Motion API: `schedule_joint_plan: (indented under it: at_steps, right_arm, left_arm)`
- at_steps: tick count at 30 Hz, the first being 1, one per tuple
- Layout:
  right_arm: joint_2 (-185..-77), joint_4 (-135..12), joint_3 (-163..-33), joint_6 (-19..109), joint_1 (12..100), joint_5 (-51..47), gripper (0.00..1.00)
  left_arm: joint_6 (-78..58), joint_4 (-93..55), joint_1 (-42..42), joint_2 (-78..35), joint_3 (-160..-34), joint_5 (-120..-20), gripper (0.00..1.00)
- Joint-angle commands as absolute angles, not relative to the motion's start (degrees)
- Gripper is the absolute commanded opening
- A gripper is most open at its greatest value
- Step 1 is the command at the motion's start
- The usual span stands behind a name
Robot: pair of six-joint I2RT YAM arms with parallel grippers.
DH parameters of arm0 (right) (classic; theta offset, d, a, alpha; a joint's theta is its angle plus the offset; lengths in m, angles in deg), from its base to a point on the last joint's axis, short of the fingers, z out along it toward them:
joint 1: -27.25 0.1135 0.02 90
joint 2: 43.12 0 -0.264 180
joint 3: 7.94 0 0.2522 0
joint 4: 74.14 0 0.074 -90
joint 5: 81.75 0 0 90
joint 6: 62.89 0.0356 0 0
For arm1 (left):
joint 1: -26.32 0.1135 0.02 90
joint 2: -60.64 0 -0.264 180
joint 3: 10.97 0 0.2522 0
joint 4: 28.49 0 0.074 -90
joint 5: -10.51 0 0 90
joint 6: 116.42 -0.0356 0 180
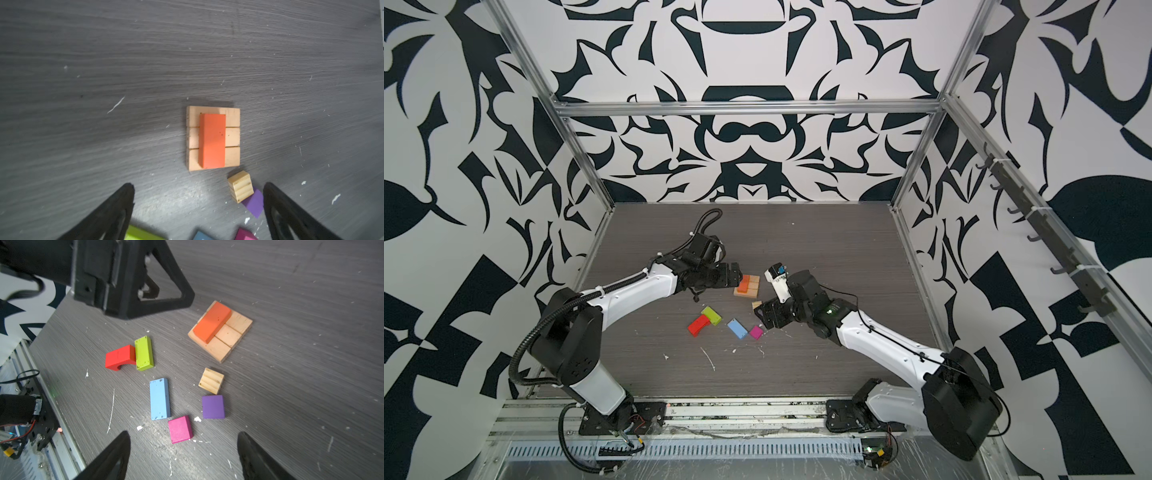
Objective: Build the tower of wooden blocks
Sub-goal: 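Raise the left gripper away while the right gripper moves over the light blue block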
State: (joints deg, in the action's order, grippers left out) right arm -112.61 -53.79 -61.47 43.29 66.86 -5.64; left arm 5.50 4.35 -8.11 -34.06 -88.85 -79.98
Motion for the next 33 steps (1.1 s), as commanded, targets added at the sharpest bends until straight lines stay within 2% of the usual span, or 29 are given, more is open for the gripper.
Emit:
schedule_joint_plan:
  at_steps: [1,21,26,33]
  right_arm:
    - [-114.49,-54.09,-64.87,41.96,68.38,-4.38,0.83]
    - [-127.52,-50.3,-72.22,39.34,77.39,4.1,0.71]
    - [-131.82,-50.32,-74.46,38.8,78.93,4.31,0.7]
    - [-137.92,-50.81,-77.78,38.18,80.41,3.93,0.62]
  left_arm:
    - [5.78,3.74,-7.28,-30.88,-87.15,-81.56,1.0]
    - [10.03,0.57,1.3,-23.23,-79.35,-72.91,1.0]
    - [9.88,1.39,2.06,-21.52,-78.48,-72.93,1.0]
    - [9.26,3.48,2.29,-19.01,-77.1,-74.06,1.0]
